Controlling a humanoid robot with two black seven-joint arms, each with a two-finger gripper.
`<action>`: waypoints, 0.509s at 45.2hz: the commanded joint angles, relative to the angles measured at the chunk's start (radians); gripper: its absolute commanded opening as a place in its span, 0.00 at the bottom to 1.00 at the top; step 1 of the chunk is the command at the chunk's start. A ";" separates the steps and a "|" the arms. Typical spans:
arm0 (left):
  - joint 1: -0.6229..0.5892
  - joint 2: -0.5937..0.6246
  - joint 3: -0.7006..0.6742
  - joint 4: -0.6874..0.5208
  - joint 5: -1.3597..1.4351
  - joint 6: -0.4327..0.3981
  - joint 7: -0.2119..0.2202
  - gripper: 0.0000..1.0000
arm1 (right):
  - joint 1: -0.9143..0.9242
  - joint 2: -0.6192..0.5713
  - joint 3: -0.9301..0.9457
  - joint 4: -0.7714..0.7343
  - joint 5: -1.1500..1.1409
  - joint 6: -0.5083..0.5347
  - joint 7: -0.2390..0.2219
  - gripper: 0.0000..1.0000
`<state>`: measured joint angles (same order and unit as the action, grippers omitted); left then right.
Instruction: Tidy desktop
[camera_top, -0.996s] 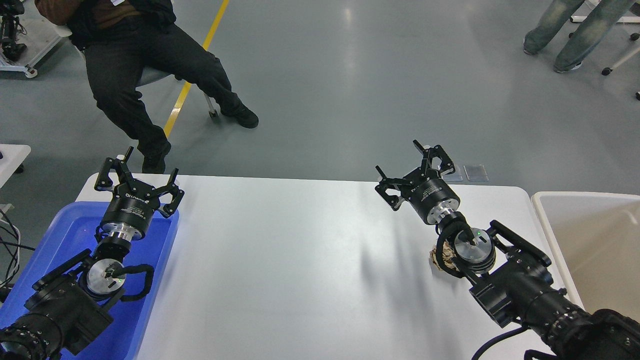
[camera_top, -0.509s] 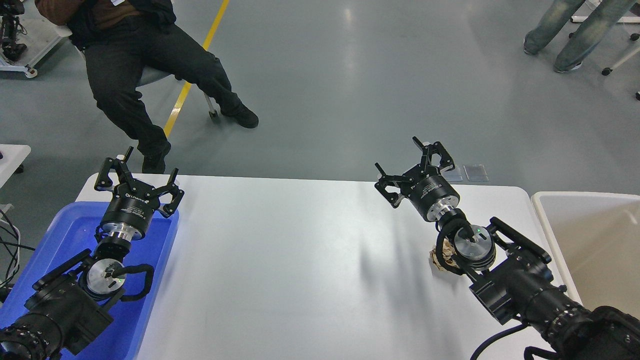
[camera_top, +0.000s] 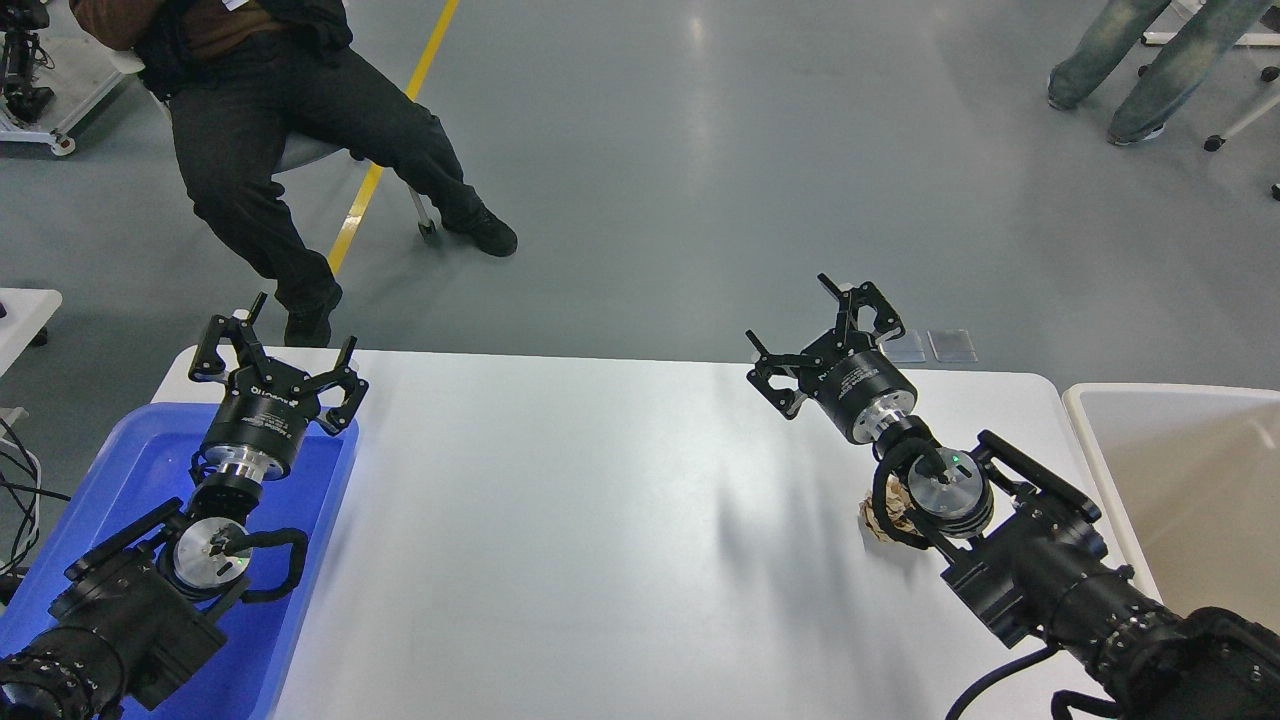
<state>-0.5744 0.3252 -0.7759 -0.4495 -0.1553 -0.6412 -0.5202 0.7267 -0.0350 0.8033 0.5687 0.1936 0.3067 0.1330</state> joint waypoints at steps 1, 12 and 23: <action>0.001 0.000 0.000 0.000 0.000 0.000 0.000 1.00 | 0.004 -0.025 0.001 0.007 -0.037 0.002 0.010 1.00; 0.001 0.000 0.000 0.000 0.000 0.000 0.000 1.00 | 0.007 -0.051 -0.001 0.011 -0.131 0.003 0.016 1.00; 0.001 0.000 0.000 0.000 -0.001 0.000 0.000 1.00 | 0.008 -0.140 -0.004 0.054 -0.350 0.046 0.017 1.00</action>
<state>-0.5743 0.3252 -0.7759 -0.4495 -0.1558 -0.6412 -0.5198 0.7337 -0.0970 0.8010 0.5834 0.0216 0.3181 0.1476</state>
